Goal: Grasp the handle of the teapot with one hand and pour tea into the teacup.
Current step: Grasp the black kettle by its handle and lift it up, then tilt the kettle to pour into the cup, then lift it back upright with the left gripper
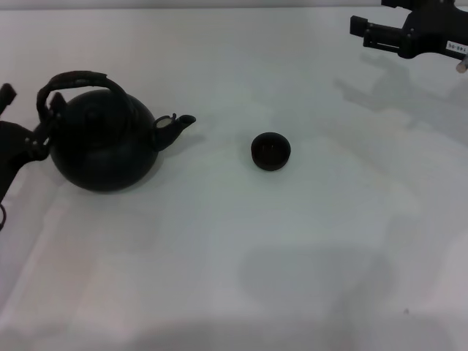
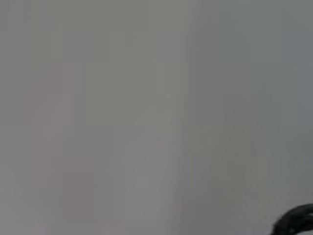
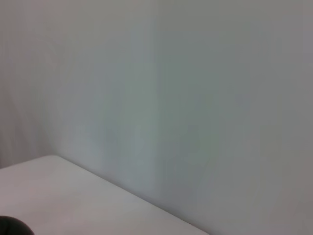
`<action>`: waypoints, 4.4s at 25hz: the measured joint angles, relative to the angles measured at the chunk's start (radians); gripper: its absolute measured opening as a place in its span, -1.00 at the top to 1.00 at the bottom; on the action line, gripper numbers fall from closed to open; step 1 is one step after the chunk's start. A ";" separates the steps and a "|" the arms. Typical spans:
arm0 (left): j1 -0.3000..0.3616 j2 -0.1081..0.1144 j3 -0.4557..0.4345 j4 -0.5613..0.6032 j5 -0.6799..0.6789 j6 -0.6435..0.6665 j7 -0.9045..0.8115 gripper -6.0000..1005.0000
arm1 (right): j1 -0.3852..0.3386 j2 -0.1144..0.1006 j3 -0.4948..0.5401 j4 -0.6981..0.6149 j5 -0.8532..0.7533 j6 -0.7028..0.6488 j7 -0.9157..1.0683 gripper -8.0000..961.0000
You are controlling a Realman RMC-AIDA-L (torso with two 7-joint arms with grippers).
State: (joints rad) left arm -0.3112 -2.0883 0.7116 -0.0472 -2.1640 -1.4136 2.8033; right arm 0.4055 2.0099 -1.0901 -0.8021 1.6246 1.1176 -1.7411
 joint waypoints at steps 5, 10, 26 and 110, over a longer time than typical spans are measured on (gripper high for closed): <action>-0.006 -0.002 -0.001 -0.027 -0.022 0.000 0.002 -0.65 | 0.021 0.001 -0.001 0.033 0.000 -0.010 -0.007 -0.76; -0.018 -0.001 -0.002 -0.057 -0.023 0.000 0.002 -0.65 | 0.026 0.001 -0.001 0.040 0.000 -0.019 -0.015 -0.76; -0.027 -0.004 -0.032 -0.145 -0.020 -0.013 0.004 -0.65 | 0.033 0.001 0.000 0.066 0.000 -0.040 -0.018 -0.76; 0.069 0.010 0.686 1.245 0.829 0.755 -1.456 0.68 | -0.016 -0.002 0.079 0.146 0.165 -0.006 -0.135 -0.75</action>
State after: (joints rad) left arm -0.2421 -2.0786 1.3975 1.1979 -1.3345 -0.6587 1.3473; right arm 0.3892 2.0078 -1.0108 -0.6561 1.7899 1.1115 -1.8761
